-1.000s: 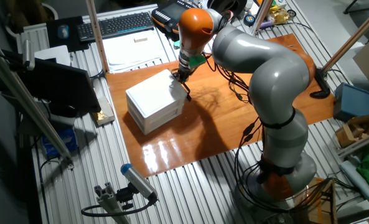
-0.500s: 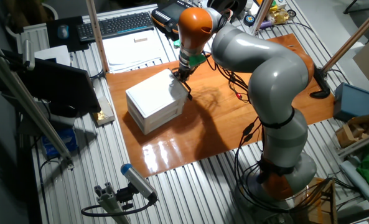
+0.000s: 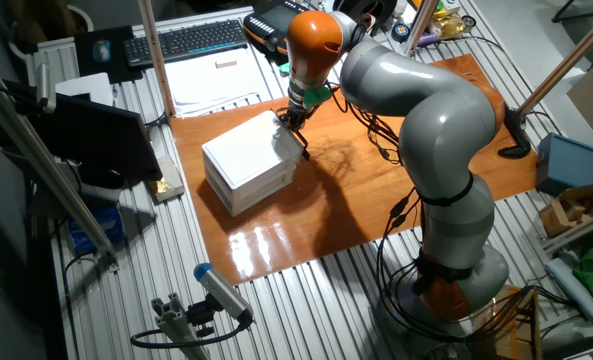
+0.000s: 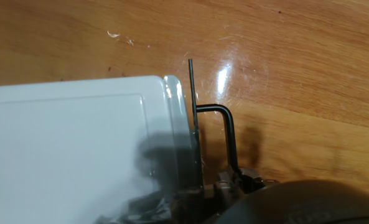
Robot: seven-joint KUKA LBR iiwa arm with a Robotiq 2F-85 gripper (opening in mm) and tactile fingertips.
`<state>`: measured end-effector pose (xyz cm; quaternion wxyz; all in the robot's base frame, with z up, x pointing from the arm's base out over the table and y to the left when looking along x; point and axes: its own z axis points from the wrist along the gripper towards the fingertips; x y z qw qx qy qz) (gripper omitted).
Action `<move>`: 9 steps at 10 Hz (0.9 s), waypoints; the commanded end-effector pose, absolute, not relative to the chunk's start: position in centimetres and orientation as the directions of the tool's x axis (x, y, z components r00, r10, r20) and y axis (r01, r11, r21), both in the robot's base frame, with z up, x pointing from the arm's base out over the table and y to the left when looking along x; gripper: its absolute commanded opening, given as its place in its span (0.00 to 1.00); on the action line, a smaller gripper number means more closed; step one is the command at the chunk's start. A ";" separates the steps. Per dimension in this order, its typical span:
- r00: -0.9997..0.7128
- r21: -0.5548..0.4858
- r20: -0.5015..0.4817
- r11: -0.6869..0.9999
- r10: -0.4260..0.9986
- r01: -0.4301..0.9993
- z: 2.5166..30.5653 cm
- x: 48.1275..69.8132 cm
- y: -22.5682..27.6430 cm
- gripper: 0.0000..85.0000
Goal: Grasp the handle and open the drawer
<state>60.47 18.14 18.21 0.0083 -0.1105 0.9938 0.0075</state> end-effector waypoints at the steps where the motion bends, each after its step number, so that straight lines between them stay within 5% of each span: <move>1: -0.975 0.012 -0.019 0.976 -0.219 -0.220 18.2 60.5 18.1 0.01; 9: -0.976 -0.004 -0.023 0.976 -0.218 -0.218 18.4 61.1 17.3 0.01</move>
